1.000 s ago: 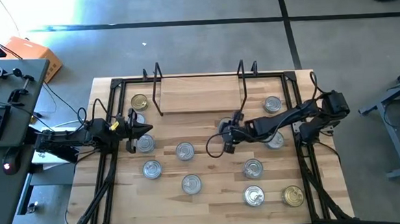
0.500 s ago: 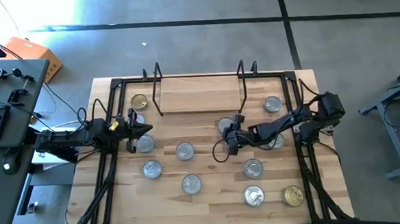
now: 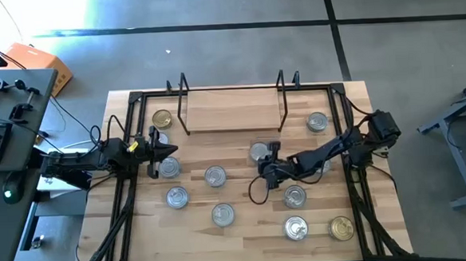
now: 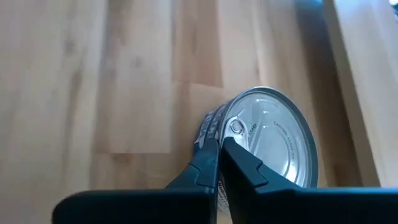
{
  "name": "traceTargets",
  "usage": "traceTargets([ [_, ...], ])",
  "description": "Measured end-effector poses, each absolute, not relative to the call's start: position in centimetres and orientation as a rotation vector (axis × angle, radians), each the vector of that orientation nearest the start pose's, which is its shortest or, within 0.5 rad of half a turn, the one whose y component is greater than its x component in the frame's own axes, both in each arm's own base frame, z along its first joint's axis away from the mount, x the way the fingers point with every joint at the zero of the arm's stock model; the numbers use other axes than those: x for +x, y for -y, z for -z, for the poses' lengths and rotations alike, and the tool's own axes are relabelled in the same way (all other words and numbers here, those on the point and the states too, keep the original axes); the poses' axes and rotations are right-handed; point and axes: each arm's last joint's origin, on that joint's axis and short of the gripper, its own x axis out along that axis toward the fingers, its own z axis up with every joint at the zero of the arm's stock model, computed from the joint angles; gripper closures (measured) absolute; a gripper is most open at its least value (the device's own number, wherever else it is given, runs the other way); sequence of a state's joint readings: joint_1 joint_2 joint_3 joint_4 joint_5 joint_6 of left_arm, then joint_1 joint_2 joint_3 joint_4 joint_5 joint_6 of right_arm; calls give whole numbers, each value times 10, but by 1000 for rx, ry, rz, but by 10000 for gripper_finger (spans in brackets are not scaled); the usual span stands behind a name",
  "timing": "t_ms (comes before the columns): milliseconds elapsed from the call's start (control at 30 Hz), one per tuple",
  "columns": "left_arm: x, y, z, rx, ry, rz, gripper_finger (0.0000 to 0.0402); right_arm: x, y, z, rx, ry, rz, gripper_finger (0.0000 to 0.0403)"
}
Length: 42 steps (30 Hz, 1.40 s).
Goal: Stack canned seafood by type on shelf
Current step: Put the dark blue tuna can on the shelf
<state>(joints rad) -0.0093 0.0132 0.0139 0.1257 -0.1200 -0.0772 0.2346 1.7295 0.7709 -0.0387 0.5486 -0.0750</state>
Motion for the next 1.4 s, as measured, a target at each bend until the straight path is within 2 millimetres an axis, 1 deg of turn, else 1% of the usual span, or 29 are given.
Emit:
traceTargets([
  [200, 97, -3, -179, -85, 131, -105, 401, 307, -61, -131, -431, -920, 198, 403],
  [500, 97, -3, -179, -86, 130, -105, 402, 319, -62, -144, -448, -865, 223, 402],
  [733, 97, -3, -179, -85, 130, -105, 402, 321, -63, -147, -439, -835, 238, 402],
  [900, 97, -3, -179, -84, 130, -105, 402, 319, -63, -158, -416, -804, 228, 402],
  [1067, 97, -3, -178, -30, 109, -136, 402, 318, -59, -170, -373, -768, 228, 402],
  [1167, 98, -4, -175, 26, 77, -163, 401, 318, -55, -169, -340, -788, 205, 402],
  [1233, 100, -5, -174, 39, 59, -184, 401, 318, -52, -168, -298, -799, 185, 402],
  [1400, 106, -5, -170, 56, 2, -196, 401, 320, -45, -168, -219, -793, 198, 398],
])
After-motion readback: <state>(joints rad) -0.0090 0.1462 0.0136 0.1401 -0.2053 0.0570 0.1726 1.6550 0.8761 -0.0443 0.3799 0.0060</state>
